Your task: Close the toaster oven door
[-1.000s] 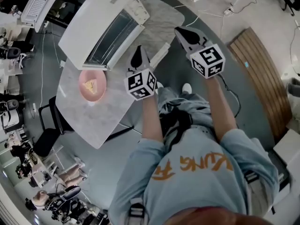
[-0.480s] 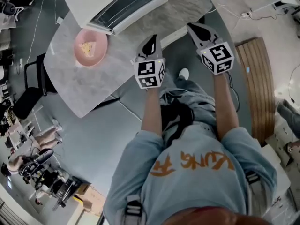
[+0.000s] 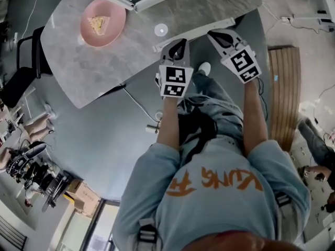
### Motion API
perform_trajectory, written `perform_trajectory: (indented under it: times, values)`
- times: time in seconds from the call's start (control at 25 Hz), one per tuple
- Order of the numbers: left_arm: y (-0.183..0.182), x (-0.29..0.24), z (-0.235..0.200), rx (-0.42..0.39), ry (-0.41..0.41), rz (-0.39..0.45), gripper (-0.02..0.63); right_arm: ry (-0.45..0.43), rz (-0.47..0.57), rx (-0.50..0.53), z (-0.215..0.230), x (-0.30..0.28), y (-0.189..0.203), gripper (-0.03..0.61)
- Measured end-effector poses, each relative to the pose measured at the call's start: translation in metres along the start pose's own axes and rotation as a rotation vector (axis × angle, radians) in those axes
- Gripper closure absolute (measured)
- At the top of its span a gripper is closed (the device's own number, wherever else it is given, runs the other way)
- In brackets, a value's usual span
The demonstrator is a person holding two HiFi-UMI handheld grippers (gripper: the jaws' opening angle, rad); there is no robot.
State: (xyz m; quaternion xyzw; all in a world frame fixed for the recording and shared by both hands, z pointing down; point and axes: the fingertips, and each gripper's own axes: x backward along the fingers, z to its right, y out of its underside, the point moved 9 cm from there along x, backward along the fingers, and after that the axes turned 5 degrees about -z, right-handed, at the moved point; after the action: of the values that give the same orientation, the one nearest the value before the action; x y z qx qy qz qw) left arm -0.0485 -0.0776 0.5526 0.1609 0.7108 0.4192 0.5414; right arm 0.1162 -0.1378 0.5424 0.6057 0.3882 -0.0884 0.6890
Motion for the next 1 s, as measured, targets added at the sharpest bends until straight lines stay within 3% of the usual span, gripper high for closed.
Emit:
perform_trajectory:
  times: [0.12,0.24,0.56,1.0]
  values:
    - [0.015,-0.006,0.006,-0.084,0.018,-0.076,0.612,-0.005,-0.106,0.076,-0.006,-0.011,0.009,0.58]
    - [0.033,-0.014,0.006,-0.099,0.014,-0.163,0.612,0.025,-0.201,0.128,-0.011,-0.02,0.02,0.58]
    - [0.045,-0.027,0.007,-0.243,-0.079,-0.308,0.612,0.179,-0.317,0.215,-0.013,-0.035,0.033,0.58]
    - [0.043,-0.028,0.016,-0.349,-0.164,-0.361,0.612,0.291,-0.393,0.256,-0.009,-0.034,0.043,0.581]
